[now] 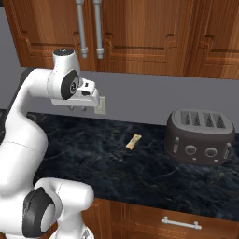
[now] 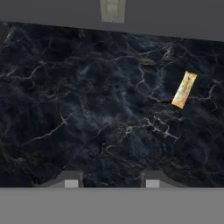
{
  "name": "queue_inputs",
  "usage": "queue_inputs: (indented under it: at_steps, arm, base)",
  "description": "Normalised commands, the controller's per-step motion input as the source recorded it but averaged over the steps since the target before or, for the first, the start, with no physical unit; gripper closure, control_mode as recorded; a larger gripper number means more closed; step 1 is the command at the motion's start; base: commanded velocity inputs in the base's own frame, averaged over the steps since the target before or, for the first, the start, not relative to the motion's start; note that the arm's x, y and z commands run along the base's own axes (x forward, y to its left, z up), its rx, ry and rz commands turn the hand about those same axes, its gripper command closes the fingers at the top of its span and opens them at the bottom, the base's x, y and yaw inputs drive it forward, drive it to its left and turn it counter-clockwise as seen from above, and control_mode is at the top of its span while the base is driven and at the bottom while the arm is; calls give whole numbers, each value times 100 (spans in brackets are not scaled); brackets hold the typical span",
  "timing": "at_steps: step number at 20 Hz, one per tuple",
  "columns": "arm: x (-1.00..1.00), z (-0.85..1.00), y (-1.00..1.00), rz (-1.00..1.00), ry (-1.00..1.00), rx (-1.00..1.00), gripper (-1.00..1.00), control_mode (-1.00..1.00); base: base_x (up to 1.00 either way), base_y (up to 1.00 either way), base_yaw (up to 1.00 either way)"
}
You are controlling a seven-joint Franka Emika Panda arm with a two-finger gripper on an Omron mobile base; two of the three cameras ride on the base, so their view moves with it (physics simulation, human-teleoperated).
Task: Pick the dish brush and sponge from the cabinet and place them on the counter.
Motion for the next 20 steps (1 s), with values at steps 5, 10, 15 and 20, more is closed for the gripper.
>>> queue_inputs:
  at_steps: [5, 10, 15, 20]
  arm:
    - [0, 0, 0, 0, 0, 0, -100, -100]
    - [-11, 0, -5, 0, -2, 0, -100, -100]
    - [-38, 12, -31, -2, -11, 0, -100, -100]
    - [-43, 20, -40, -4, -15, 0, -100, -100]
  base:
    - [0, 0, 0]
    - [0, 0, 0]
    - [0, 0, 0]
    - [0, 0, 0]
